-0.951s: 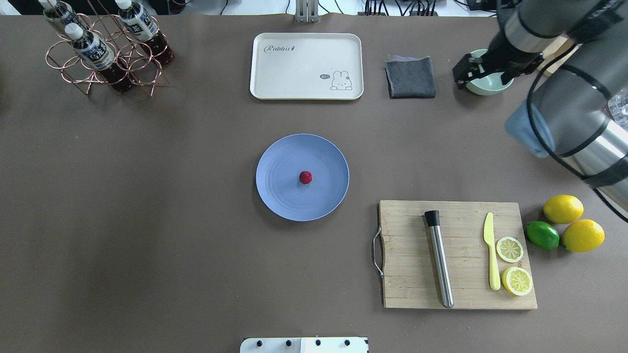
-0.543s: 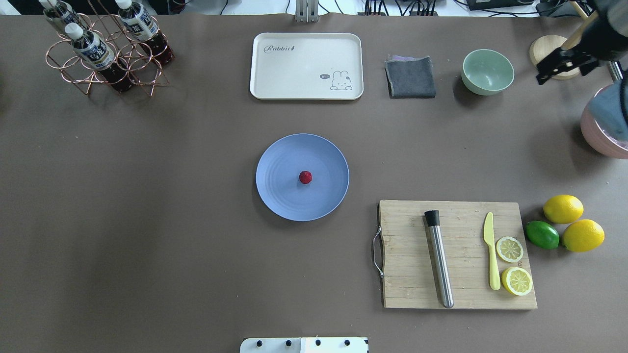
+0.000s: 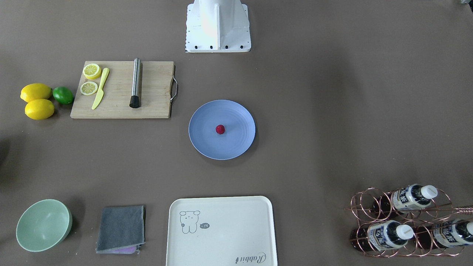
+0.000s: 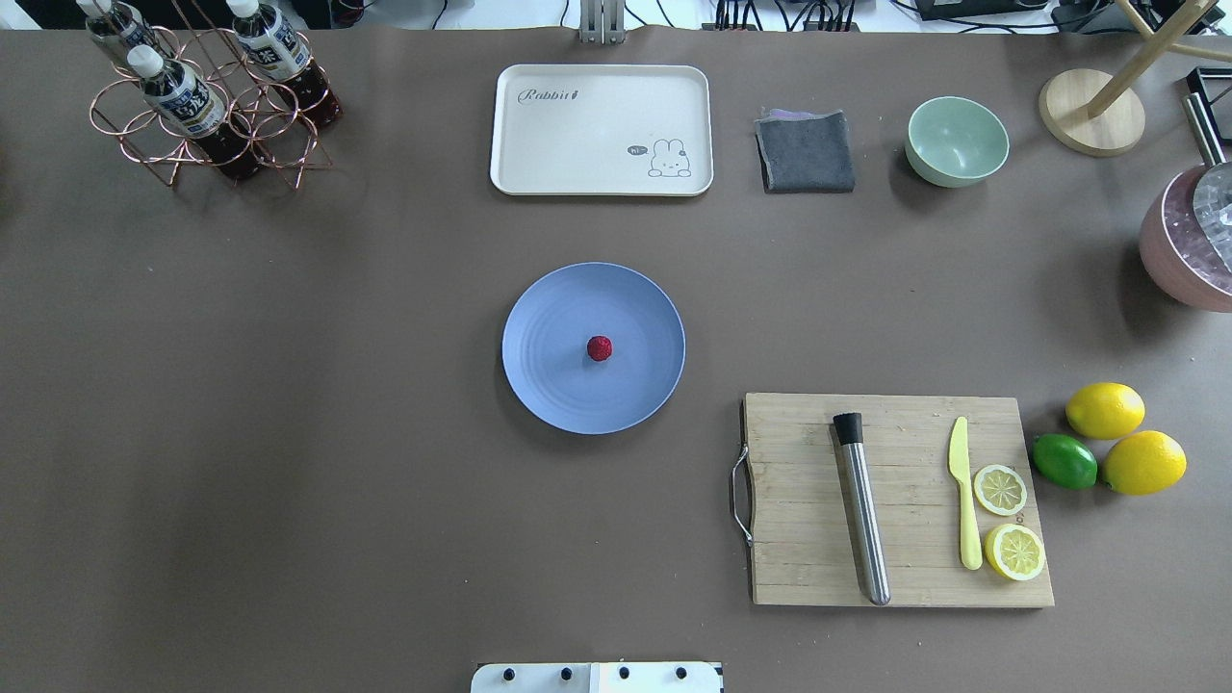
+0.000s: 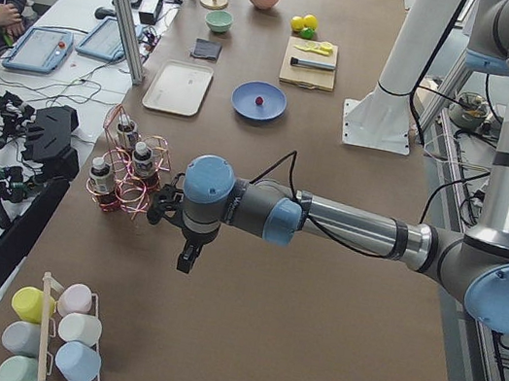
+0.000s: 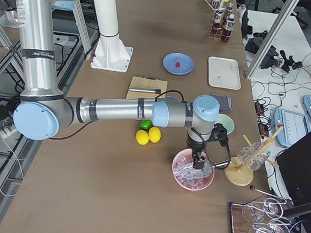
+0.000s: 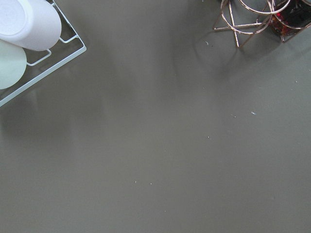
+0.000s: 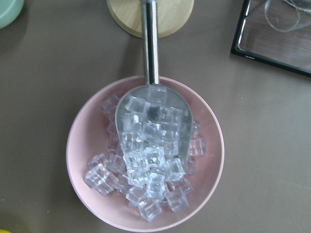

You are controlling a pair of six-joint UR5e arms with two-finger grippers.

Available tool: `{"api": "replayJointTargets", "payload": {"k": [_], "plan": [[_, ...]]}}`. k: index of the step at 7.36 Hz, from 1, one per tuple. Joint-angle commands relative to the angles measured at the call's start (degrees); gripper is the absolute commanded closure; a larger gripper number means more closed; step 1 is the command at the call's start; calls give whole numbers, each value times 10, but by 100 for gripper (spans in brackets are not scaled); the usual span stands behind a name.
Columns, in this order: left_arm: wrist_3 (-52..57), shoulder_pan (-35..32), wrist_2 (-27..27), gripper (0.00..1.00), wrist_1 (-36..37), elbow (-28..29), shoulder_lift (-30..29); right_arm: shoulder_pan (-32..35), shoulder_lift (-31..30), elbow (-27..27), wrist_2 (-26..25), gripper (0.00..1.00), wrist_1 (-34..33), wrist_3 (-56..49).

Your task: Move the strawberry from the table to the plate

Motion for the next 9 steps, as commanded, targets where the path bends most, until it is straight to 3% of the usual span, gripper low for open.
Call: {"api": "replayJointTargets", "payload": {"k": [1, 9], "plan": [[1, 0, 0, 2, 0, 2, 1, 34, -28, -9, 1, 0, 5, -18], [2, -11, 5, 2, -6, 2, -3, 37, -35, -8, 6, 0, 5, -15]]}}
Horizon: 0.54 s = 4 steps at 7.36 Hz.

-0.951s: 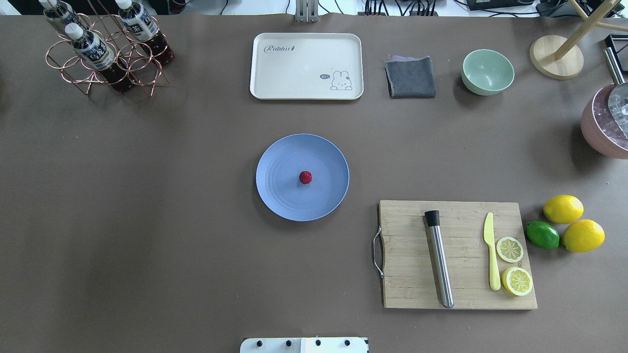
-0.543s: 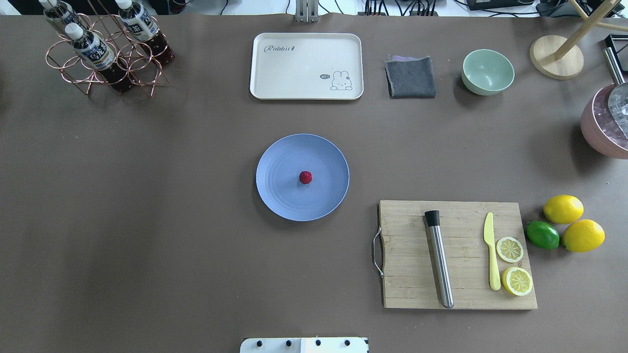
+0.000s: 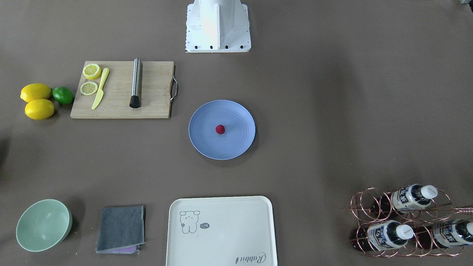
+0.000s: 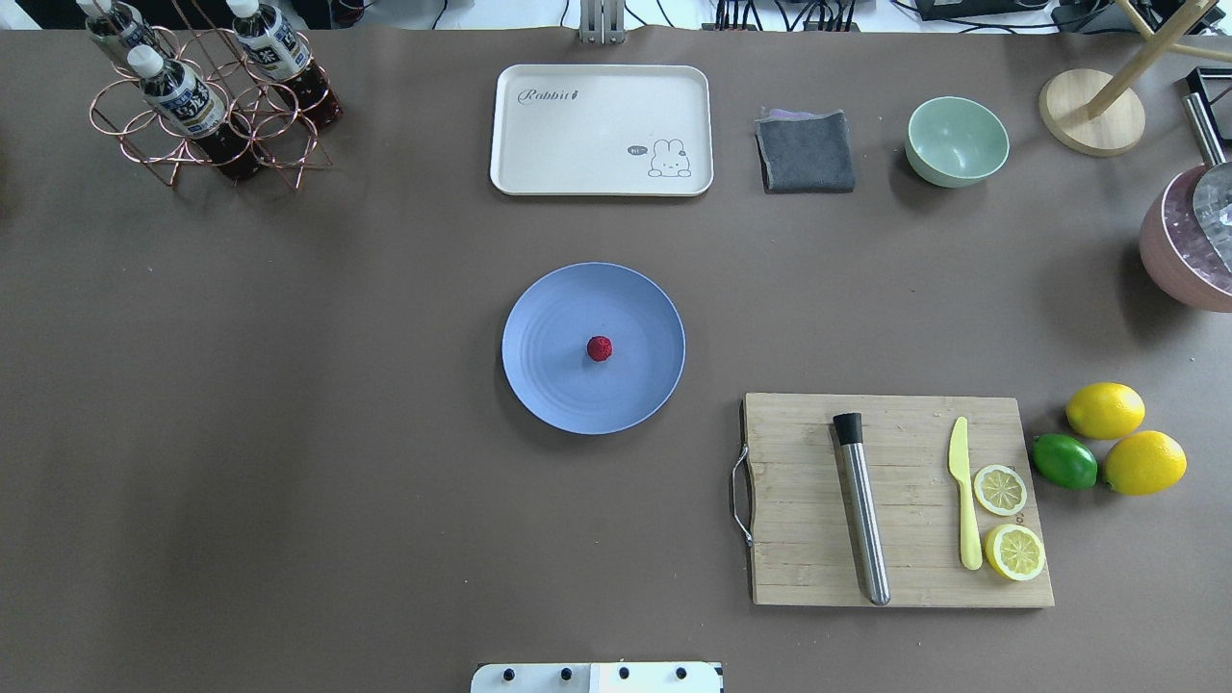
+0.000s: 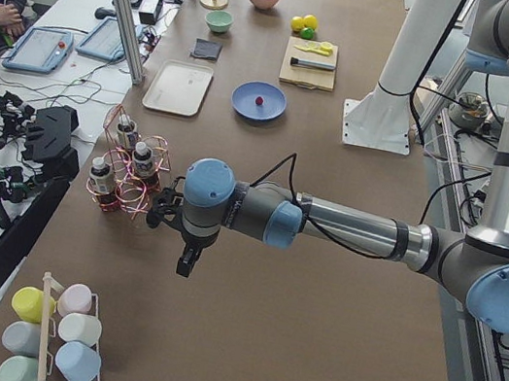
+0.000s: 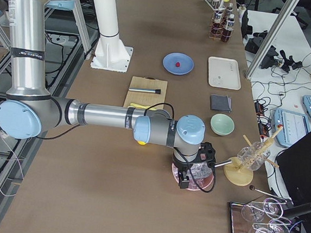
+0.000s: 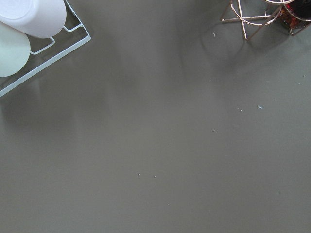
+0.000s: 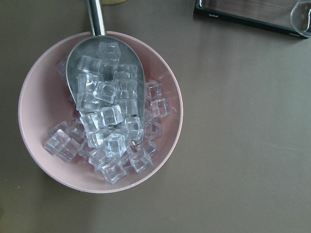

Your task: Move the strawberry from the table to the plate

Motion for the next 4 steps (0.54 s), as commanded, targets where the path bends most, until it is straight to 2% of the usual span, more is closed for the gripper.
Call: {"api": "replayJointTargets", "payload": {"k": [1, 4], "plan": [[0, -4, 1, 2, -2, -2, 0, 0, -1, -3, 0, 0, 0, 0], [-2, -7, 0, 2, -6, 2, 5, 0, -1, -6, 14, 0, -1, 0]]}}
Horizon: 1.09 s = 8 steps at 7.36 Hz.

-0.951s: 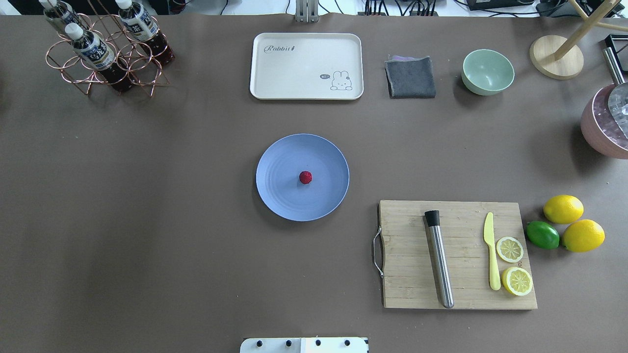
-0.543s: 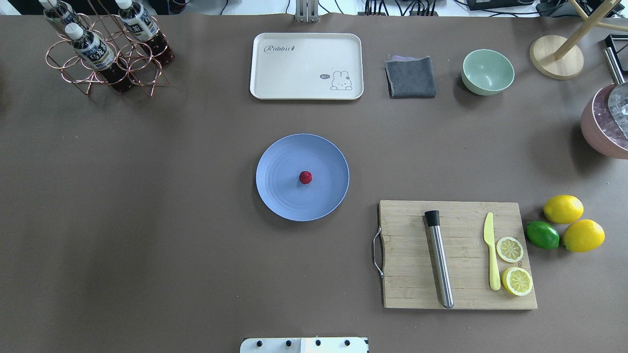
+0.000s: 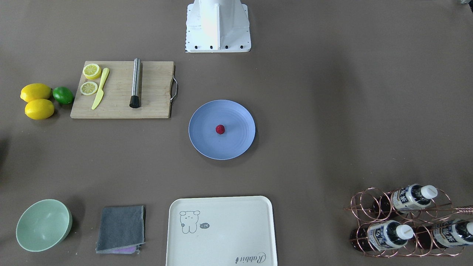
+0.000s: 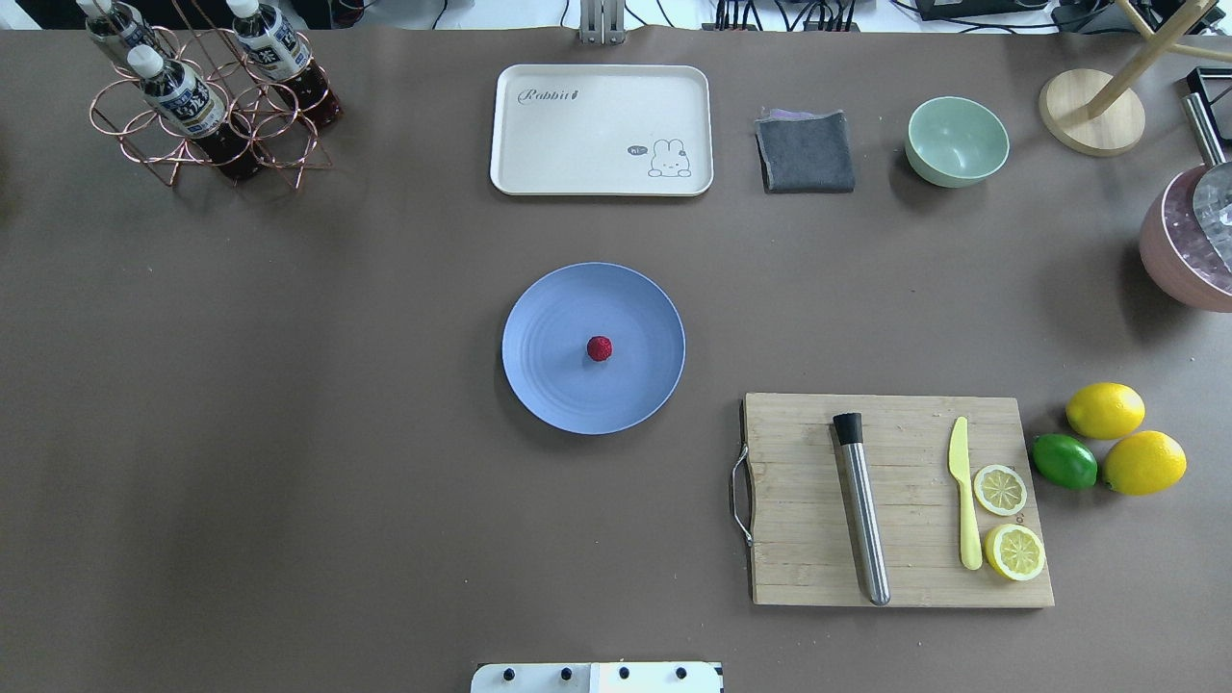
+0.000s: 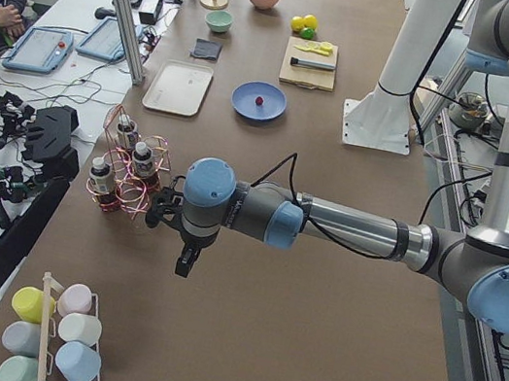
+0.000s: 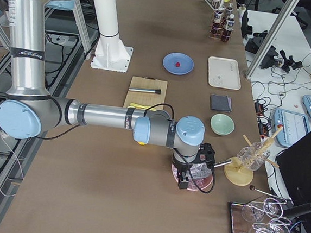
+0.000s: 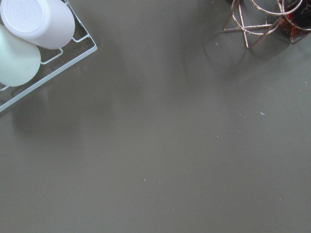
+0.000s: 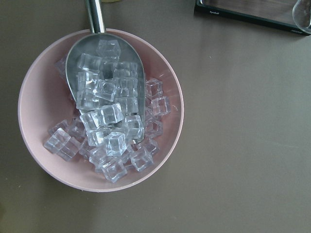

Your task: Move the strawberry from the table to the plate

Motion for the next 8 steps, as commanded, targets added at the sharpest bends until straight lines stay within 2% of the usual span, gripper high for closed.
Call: {"api": "replayJointTargets", "payload": {"k": [1, 8], "plan": [[-7, -3, 0, 2, -2, 8, 5, 0, -1, -2, 9, 0, 0, 0], [-9, -5, -5, 2, -3, 34, 12, 0, -12, 5, 18, 0, 1, -2]]}}
